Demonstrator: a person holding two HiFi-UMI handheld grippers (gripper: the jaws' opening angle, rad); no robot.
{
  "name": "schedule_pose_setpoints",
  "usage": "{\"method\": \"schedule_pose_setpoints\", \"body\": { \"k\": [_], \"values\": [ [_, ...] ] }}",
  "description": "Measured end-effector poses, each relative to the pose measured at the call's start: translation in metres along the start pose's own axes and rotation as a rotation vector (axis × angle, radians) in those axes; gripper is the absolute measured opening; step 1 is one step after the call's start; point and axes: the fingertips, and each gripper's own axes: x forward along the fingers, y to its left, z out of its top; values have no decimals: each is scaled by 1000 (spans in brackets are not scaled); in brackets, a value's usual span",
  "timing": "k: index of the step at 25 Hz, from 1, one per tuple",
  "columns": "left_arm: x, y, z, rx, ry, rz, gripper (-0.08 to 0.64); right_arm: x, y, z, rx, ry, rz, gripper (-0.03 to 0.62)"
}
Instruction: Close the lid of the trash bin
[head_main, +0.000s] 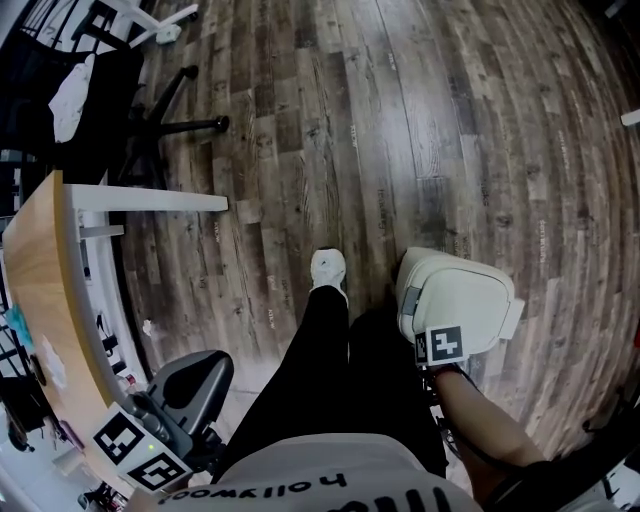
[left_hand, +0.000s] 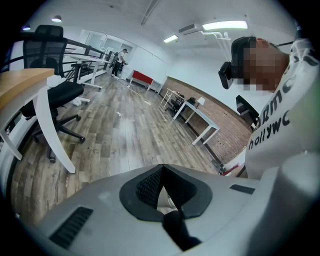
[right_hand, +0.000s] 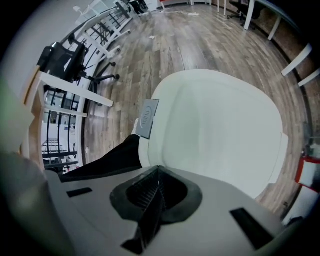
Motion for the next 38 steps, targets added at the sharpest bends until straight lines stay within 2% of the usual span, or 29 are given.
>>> {"method": "schedule_pose_setpoints", "body": {
  "k": [3,5,7,8,10,12,14,17,23,27,31,35,38],
  "values": [
    [0,1,0,-7,-3,3,5,5,0,2,1,48,-29,11],
    [0,2,-1,-13,-3,2,5,-2,-3,-4,-10,123,-82,11],
    [2,2,-1,-19,-2,0,5,-8,-12,-11,-99,181,-164,11],
    [2,1,-1,-20,-2,-1,5,-7,-12,-14,-150,182,-170,11],
    [2,1,0,-21,-2,-2,5,-1,-2,-21,-201,144,-105,11],
    [2,1,0,-20,0,-4,5,-1,3,-29,-213,114,-38,11],
    [3,3,1,-19,-3,0,5,1,4,-24,-295,88,-12,9],
    [3,4,0,-24,-5,8,5,3,2,-16,-466,111,-52,9],
    [5,-1,-5,-25,0,1,5,4,3,-17,-501,166,-93,10],
    [3,1,-7,-30,-7,11,5,4,4,-17,-610,197,-143,11],
    [0,2,-13,-39,-8,15,5,6,6,-18,-716,271,-180,11],
    [-4,3,-12,-44,-27,23,5,5,4,-20,-763,306,-177,11],
    [-7,3,-14,-52,-36,32,5,5,4,-19,-762,307,-185,9]
  ]
}}
